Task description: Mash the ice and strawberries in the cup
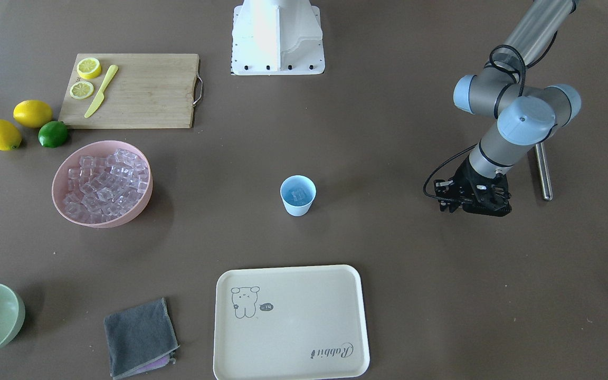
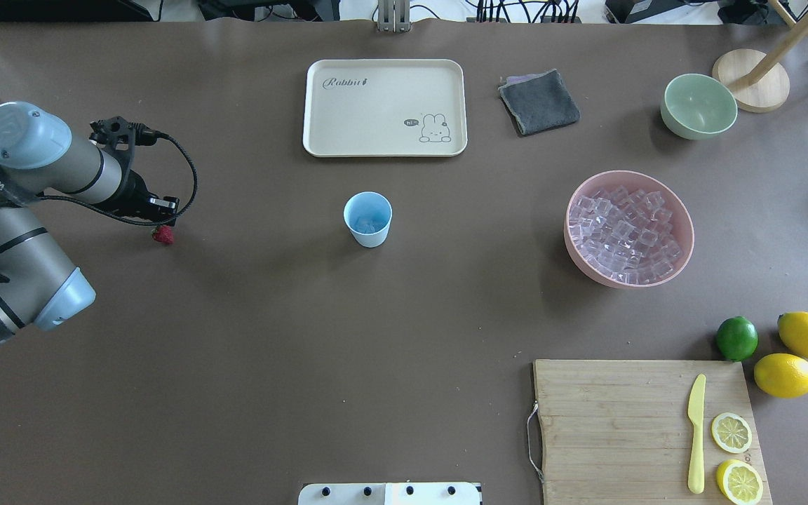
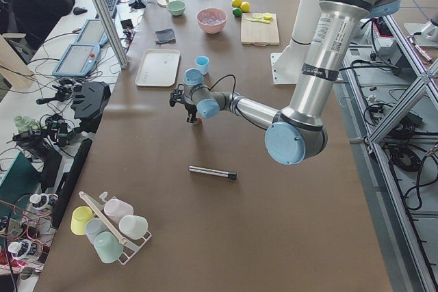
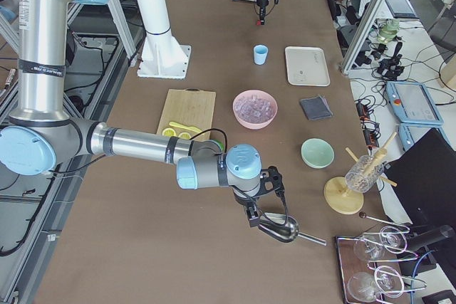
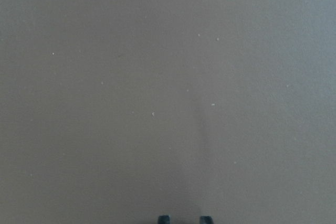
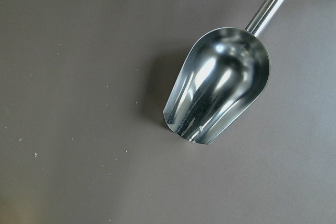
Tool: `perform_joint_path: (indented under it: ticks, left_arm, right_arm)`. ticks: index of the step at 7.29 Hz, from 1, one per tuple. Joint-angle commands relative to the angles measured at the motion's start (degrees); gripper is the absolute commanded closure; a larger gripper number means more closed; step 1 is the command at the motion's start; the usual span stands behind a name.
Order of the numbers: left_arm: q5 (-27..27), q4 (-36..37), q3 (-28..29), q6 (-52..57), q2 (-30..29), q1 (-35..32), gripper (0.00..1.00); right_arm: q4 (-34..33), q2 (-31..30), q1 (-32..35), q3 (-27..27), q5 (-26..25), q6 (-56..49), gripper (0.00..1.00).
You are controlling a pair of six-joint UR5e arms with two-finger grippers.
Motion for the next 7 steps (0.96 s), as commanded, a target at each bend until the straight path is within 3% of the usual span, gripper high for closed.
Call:
perform_joint_path:
  ticks: [1, 2, 3, 7]
  left_arm:
    - [0.02, 0.63, -0.87, 0.57, 0.36, -0.42, 0.68]
    - [0.19, 0.55, -0.87, 0.48, 0.27, -0.42, 0.28]
    - [0.37, 0.55, -1.74, -0.13, 0.70, -0.42, 0.24]
    - [0.98, 0.37, -2.90, -1.62, 2.03, 0.89, 0.24]
  right_arm:
    - [-0.01, -0.06, 0.09, 0.10, 0.00, 0.00, 0.01]
    - [-0.01, -0.15, 0.09, 0.02, 0.00, -0.09, 0.01]
    - [-0.01, -0.24, 0.18, 0.10, 0.00, -0.09, 0.01]
    - [-0.10, -0.15, 0.79, -0.07, 0.09, -0.09, 0.01]
